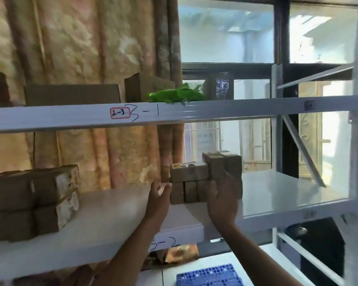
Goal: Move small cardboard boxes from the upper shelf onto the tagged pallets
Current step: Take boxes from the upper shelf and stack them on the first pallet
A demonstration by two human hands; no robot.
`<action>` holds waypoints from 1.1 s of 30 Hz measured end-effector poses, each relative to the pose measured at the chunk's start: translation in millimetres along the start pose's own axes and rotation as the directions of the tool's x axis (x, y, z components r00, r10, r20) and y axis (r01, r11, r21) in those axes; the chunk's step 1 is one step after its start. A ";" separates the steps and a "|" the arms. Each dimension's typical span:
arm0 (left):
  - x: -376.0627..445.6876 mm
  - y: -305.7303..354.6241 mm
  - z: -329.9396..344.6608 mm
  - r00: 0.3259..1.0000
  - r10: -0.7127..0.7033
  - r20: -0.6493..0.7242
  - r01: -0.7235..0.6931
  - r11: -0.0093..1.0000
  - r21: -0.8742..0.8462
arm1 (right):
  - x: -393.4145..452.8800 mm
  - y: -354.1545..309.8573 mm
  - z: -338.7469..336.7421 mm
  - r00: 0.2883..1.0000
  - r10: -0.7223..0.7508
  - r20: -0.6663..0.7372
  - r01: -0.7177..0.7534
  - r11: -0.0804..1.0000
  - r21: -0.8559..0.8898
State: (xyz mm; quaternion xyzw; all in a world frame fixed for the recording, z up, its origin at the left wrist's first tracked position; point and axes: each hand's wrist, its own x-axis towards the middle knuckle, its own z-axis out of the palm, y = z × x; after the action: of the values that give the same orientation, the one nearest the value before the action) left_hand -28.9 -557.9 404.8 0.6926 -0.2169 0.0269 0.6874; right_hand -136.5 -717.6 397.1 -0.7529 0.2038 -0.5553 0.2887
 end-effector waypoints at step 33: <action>1.0 -7.4 18.8 0.782 0.572 -0.248 -0.468 0.801 0.372 | 40.5 -9.1 -26.7 0.914 -0.339 -0.221 0.313 0.939 -0.144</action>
State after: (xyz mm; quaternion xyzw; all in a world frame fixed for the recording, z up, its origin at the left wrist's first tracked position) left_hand -30.4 -576.5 397.2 0.6814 -0.2697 0.3712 0.5702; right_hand -150.0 -741.7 438.0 -0.7168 0.1380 -0.6720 0.1246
